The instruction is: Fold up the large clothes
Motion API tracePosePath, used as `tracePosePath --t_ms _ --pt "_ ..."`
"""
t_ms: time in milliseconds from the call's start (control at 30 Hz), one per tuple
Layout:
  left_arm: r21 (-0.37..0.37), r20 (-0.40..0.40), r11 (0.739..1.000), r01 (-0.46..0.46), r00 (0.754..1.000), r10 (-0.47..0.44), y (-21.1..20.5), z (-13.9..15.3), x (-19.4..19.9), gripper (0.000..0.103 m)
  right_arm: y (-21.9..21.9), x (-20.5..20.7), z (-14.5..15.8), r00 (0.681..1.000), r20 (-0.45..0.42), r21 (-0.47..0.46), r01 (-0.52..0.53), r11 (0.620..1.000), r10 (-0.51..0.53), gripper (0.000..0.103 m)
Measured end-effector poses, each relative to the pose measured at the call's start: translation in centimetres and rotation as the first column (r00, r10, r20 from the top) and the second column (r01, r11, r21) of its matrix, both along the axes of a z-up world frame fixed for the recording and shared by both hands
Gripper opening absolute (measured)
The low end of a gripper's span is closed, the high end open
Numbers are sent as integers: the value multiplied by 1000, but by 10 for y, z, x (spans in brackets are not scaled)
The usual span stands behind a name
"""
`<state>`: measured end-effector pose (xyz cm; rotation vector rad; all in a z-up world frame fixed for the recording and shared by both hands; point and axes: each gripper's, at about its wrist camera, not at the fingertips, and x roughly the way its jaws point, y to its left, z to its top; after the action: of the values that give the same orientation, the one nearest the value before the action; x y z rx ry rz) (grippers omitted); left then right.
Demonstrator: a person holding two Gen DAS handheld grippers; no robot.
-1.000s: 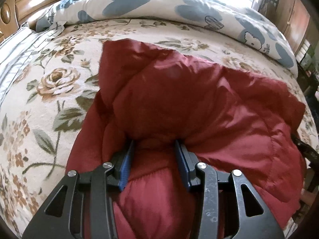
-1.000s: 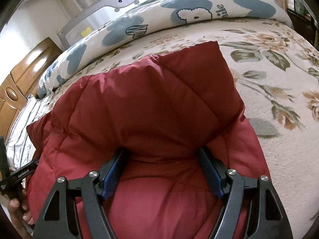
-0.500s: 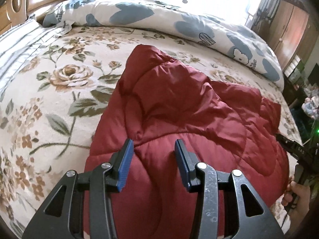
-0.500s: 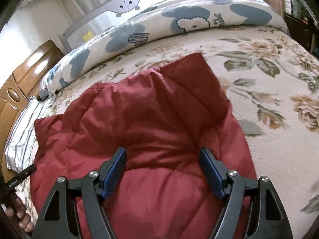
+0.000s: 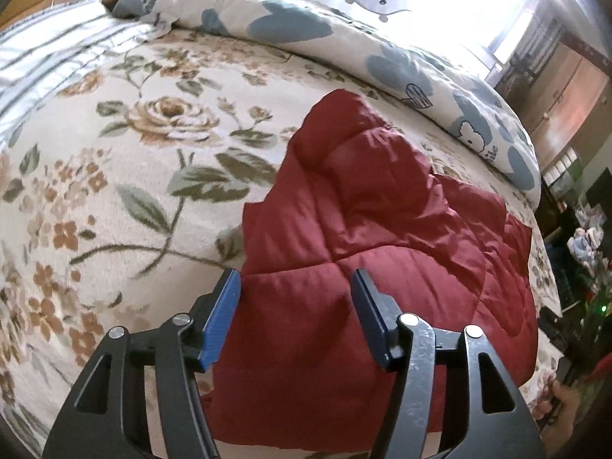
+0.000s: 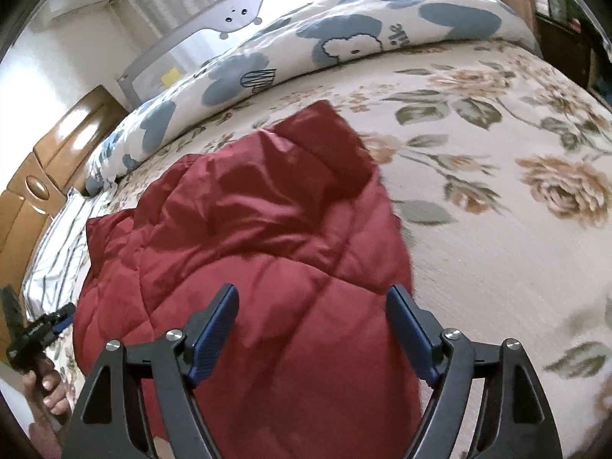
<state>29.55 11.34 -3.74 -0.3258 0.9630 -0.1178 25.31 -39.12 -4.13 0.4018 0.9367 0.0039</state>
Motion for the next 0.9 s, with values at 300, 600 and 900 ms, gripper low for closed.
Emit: tracePosePath --t_ms 300,600,900 --pt "-177 -55 984 -12 998 2 19 -20 6 66 -33 -8 -20 998 -45 140 53 989 -47 82" --pt "-208 -109 978 -33 994 10 18 -35 27 84 -46 8 -48 994 -99 275 74 959 -48 91" --pt "-292 -183 956 1 981 -57 5 -63 52 97 -40 33 -73 992 -126 392 29 920 22 97"
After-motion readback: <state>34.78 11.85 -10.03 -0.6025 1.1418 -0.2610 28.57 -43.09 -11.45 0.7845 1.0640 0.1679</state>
